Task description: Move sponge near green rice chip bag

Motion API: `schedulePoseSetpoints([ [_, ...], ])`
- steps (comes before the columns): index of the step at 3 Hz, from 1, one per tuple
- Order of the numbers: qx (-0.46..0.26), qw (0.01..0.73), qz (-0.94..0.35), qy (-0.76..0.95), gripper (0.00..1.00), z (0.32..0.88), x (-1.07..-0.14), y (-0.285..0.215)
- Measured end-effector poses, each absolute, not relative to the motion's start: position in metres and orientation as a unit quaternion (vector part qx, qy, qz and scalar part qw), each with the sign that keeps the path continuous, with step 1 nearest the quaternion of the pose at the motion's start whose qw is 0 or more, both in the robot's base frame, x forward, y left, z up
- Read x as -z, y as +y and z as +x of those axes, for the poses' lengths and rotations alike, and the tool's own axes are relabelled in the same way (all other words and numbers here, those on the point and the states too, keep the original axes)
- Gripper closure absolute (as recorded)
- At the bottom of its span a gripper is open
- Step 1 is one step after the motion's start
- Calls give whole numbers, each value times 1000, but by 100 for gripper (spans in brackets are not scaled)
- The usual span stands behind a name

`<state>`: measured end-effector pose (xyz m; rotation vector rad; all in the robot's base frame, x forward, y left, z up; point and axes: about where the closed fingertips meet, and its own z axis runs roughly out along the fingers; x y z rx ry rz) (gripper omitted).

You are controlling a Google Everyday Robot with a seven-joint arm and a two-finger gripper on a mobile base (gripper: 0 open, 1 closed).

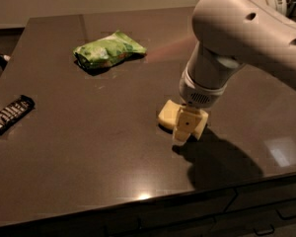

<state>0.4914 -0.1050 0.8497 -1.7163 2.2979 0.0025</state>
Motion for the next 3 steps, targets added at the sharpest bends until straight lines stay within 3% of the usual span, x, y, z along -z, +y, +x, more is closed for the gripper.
schedulePoseSetpoints([
  [3, -23, 142, -590, 795, 85, 518, -878, -82],
])
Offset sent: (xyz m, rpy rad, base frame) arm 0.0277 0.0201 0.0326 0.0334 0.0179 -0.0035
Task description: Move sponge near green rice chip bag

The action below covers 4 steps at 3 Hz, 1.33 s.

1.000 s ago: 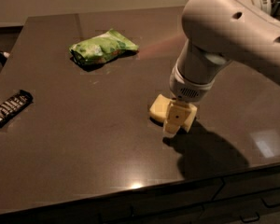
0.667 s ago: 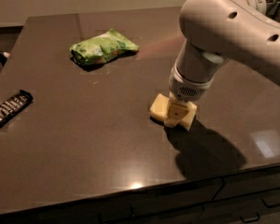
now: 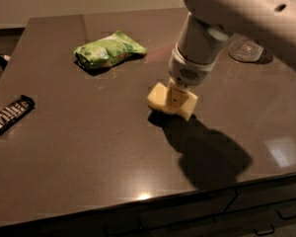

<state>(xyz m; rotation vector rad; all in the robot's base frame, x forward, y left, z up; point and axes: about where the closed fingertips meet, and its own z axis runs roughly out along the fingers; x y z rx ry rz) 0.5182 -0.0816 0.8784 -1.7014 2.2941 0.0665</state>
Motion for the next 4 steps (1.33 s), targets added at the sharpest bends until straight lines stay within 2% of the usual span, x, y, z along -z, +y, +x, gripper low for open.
schedulePoseSetpoints([
  [1, -40, 170, -580, 796, 100, 544, -901, -59],
  [4, -20, 200, -581, 789, 100, 626, -907, 26],
])
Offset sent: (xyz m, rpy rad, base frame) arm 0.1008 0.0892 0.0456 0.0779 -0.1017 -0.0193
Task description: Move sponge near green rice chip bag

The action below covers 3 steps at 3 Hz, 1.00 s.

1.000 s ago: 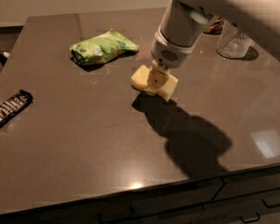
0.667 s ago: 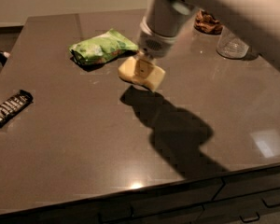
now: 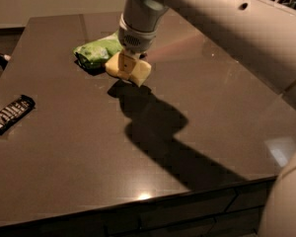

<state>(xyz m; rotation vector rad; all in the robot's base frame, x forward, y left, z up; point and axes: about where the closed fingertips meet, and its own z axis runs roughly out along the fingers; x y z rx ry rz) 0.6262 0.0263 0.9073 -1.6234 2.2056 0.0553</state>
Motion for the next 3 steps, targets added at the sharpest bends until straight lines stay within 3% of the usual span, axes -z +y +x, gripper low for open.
schedulePoseSetpoints([
  [1, -18, 197, -577, 793, 100, 645, -901, 42],
  [2, -20, 187, -576, 795, 87, 660, -896, 51],
  [3, -21, 188, -576, 795, 55, 660, -896, 52],
])
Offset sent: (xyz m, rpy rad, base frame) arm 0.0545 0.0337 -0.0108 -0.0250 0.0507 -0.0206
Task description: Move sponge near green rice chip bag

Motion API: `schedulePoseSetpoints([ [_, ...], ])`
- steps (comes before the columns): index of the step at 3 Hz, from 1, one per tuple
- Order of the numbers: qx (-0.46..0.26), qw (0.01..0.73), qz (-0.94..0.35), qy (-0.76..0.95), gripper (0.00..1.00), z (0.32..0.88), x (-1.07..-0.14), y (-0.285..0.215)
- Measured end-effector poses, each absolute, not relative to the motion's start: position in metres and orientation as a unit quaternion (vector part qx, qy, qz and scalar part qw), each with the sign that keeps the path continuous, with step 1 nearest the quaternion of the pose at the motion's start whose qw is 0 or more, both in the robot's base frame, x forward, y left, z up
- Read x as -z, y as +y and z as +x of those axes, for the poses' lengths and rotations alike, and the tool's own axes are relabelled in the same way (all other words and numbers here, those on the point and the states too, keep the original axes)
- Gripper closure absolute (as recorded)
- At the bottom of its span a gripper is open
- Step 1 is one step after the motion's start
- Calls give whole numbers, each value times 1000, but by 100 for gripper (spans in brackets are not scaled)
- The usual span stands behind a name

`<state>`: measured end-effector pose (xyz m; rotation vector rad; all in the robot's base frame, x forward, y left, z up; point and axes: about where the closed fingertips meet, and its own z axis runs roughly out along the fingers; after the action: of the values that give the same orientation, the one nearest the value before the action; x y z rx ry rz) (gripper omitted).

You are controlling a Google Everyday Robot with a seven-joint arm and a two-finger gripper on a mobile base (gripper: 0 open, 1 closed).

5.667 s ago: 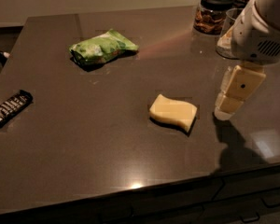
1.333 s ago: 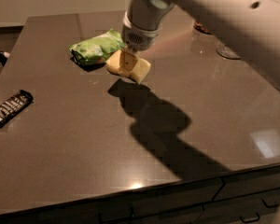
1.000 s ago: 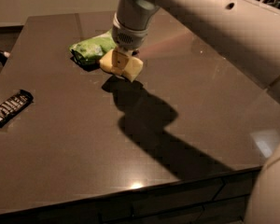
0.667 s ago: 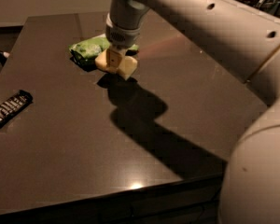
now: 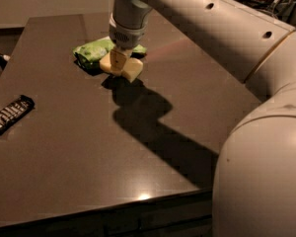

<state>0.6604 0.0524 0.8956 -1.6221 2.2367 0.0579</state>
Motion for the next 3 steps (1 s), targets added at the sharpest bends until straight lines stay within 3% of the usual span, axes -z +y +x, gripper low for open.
schedulePoseSetpoints([
  [2, -21, 186, -578, 794, 8, 661, -892, 55],
  [3, -22, 185, -579, 794, 0, 661, -890, 56],
])
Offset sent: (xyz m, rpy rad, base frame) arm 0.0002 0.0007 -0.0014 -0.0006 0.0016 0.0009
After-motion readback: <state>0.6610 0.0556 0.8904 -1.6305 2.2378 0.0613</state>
